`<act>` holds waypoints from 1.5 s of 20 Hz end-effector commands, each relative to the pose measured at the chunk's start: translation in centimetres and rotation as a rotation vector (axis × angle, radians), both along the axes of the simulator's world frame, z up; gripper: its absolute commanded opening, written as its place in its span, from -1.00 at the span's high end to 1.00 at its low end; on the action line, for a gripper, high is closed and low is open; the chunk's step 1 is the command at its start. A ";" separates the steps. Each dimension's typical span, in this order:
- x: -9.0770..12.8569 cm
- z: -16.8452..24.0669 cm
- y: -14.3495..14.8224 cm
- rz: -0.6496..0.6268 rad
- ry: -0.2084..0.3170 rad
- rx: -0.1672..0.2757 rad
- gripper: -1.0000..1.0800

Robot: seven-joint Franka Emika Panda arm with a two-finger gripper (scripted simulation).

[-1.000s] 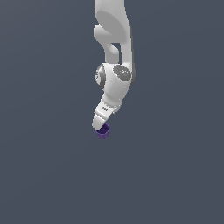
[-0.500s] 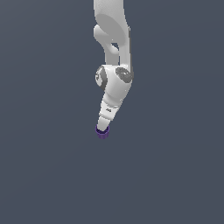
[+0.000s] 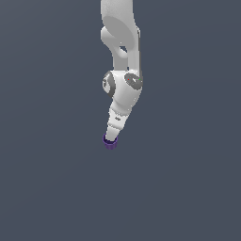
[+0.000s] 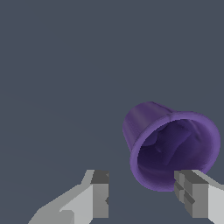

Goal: Pick up the object and move it to a goal position.

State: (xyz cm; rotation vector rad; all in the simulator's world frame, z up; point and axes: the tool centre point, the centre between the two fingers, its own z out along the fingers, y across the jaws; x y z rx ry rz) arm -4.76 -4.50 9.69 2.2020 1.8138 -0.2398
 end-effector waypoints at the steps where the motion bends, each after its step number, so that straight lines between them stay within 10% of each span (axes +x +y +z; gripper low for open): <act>1: 0.0 -0.4 -0.1 0.001 0.001 0.000 -0.23; 10: 0.0 -2.8 -0.9 0.007 0.003 -0.001 -0.23; 11: 0.0 -2.8 -0.9 0.007 0.003 -0.001 1.00; 30: 0.6 -0.2 -0.4 0.008 0.002 0.001 1.00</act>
